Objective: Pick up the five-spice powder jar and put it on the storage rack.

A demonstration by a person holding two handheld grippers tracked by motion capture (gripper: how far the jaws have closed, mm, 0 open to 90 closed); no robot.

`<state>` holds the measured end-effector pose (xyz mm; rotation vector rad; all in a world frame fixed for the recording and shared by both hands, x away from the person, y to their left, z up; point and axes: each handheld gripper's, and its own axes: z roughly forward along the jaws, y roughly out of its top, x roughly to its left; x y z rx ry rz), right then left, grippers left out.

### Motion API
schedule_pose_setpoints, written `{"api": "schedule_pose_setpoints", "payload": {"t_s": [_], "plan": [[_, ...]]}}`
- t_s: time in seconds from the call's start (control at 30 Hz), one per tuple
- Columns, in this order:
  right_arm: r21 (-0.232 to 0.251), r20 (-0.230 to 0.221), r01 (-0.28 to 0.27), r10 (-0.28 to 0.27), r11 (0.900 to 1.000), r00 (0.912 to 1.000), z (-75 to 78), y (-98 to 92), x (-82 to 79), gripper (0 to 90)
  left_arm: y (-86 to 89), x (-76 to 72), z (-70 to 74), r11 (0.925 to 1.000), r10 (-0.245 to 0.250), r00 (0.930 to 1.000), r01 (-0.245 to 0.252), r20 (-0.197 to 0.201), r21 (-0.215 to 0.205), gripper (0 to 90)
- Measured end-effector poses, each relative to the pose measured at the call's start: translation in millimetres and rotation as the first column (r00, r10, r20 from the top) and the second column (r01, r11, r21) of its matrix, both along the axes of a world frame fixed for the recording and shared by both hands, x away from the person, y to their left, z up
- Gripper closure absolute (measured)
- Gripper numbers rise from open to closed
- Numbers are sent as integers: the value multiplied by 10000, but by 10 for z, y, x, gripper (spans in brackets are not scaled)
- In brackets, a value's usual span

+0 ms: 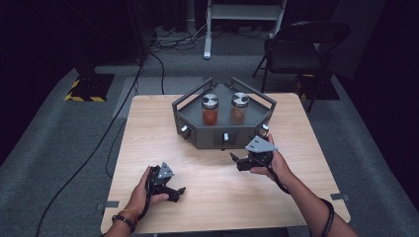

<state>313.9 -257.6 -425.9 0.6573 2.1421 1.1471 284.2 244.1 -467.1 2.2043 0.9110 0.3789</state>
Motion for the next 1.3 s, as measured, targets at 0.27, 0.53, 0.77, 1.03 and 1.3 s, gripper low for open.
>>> {"api": "schedule_pose_setpoints", "payload": {"t_s": [0.27, 0.53, 0.77, 1.03, 1.3], "plan": [[-393, -352, -179, 165, 9991, 9992, -55, -72, -43, 49, 0, 0, 0, 10000, 0, 10000, 0, -3, -4, 3], [-1028, -677, -229, 160, 9944, 9976, -92, -145, -84, 49, 0, 1, 0, 10000, -2, 10000, 2, -4, -3, 4], [-1215, -886, -144, 36, 9925, 9961, -113, -258, -128, 49, 0, 0, 0, 10000, 0, 10000, 0, -2, -1, 4], [-1507, -1425, -304, 87, 9881, 9897, -144, -397, -165, 49, 0, 0, 0, 10000, 2, 10000, -2, -3, -2, 4], [-1611, -1863, -411, 106, 9861, 9824, -146, -526, -200, 49, 0, 0, 1, 10000, 2, 10000, -2, -4, 0, 4]]}}
